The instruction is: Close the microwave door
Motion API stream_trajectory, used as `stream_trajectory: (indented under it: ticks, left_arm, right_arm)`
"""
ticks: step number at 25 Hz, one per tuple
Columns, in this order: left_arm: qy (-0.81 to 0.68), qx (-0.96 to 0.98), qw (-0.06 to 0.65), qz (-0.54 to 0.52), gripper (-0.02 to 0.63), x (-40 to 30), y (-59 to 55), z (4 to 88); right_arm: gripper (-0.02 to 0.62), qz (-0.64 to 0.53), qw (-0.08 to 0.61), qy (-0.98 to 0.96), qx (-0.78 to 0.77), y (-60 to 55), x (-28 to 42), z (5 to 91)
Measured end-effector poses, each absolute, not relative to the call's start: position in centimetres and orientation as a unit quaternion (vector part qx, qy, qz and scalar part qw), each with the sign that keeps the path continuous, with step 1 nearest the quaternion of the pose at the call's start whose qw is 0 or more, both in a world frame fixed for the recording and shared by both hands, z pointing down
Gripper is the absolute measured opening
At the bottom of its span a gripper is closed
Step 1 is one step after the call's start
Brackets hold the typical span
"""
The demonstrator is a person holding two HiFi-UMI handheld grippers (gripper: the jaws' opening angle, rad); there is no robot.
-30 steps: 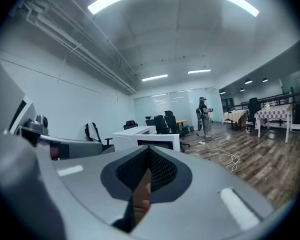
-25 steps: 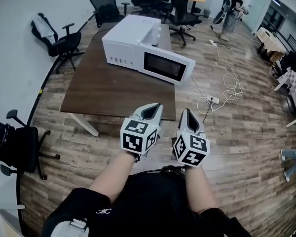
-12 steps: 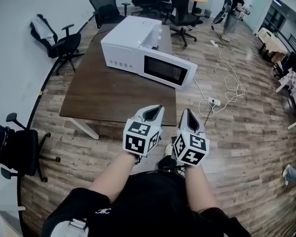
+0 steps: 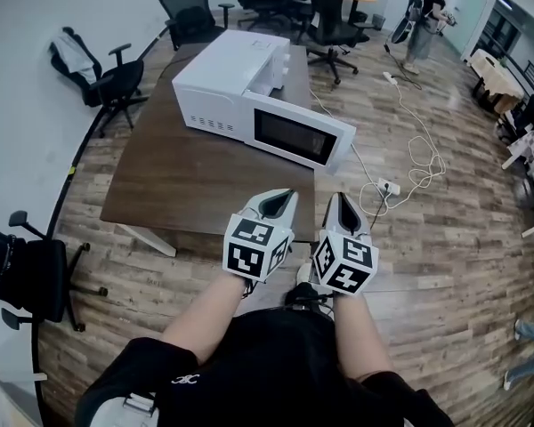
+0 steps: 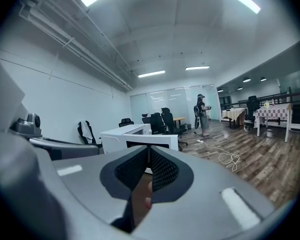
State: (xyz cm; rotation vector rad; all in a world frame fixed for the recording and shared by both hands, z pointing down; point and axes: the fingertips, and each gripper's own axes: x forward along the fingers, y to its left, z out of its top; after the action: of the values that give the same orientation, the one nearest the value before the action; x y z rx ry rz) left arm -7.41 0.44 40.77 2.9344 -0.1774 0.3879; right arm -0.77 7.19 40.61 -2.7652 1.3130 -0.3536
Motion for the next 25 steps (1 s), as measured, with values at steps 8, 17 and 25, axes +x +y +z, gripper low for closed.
stream_trajectory:
  ticks: [8, 17, 25]
  left_arm:
    - [-0.067, 0.985, 0.087, 0.130, 0.011, -1.6, -1.7, 41.1]
    - [-0.091, 0.983, 0.089, 0.132, 0.011, 6.4, -5.2, 40.2]
    - [-0.126, 0.980, 0.088, 0.124, 0.011, 13.5, -8.7, 38.8]
  right_arm:
    - [0.040, -0.125, 0.024, 0.425, -0.896, 5.2, 5.5, 42.1]
    - [0.040, -0.123, 0.032, 0.462, -0.878, 1.3, 12.5, 40.2]
    - [0.040, -0.080, 0.004, 0.507, -0.858, -3.2, 18.2, 37.4]
